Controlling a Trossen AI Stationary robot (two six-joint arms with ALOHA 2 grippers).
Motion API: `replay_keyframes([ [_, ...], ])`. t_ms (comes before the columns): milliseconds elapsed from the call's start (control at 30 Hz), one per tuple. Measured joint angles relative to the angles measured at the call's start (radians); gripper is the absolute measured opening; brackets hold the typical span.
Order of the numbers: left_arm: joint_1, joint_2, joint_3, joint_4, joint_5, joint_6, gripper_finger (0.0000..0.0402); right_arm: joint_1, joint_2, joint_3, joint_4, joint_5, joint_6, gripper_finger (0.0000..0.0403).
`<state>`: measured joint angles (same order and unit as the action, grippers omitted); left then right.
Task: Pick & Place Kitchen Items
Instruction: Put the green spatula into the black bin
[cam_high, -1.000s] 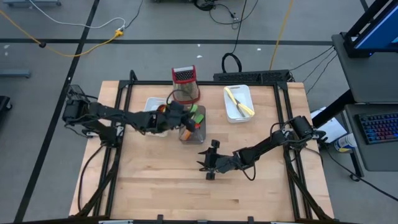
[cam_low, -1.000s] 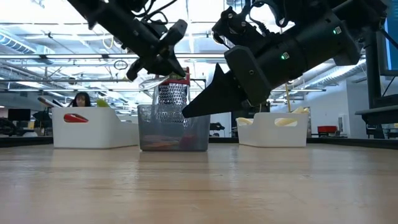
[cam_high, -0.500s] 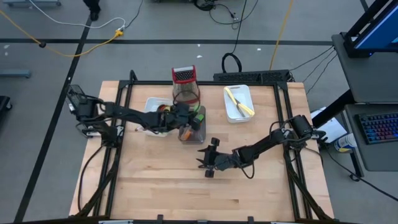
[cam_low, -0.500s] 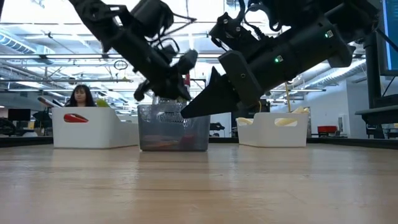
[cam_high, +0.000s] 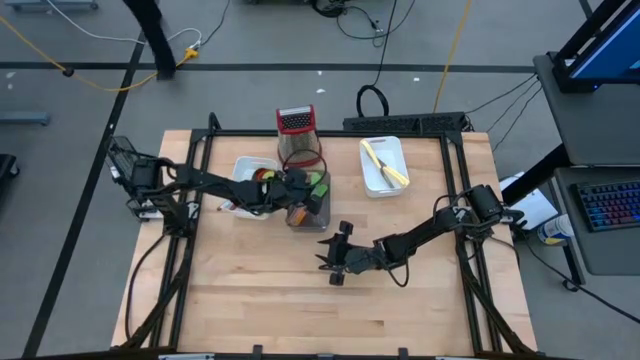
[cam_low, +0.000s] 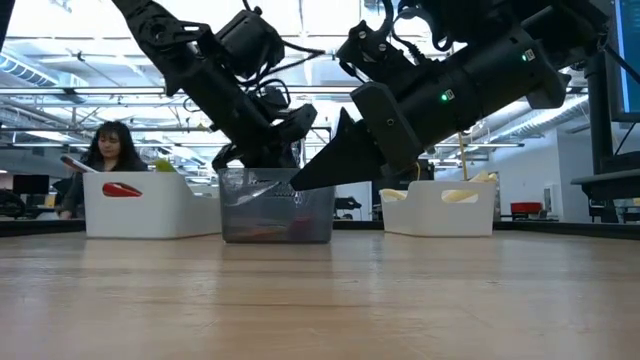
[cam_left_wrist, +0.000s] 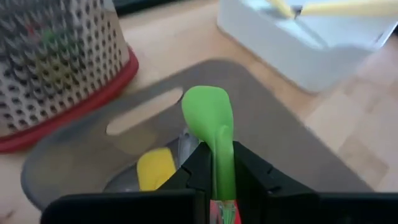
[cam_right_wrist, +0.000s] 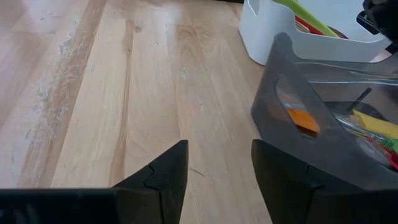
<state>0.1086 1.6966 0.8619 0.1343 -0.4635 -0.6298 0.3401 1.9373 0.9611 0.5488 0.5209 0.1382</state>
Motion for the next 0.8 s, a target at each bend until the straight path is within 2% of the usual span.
replay_keyframes([
  [133, 0.012, 0.0, 0.0, -0.037, 0.055, -0.006, 0.0059, 0.0, 0.0, 0.0, 0.0, -0.001, 0.0, 0.0169],
  [433, 0.016, 0.0, 0.0, -0.028, 0.063, -0.008, 0.0126, 0.0, 0.0, 0.0, 0.0, -0.001, 0.0, 0.0169],
  [800, 0.016, 0.0, 0.0, -0.034, 0.063, 0.075, 0.0138, 0.0, 0.0, 0.0, 0.0, -0.001, 0.0, 0.0169],
])
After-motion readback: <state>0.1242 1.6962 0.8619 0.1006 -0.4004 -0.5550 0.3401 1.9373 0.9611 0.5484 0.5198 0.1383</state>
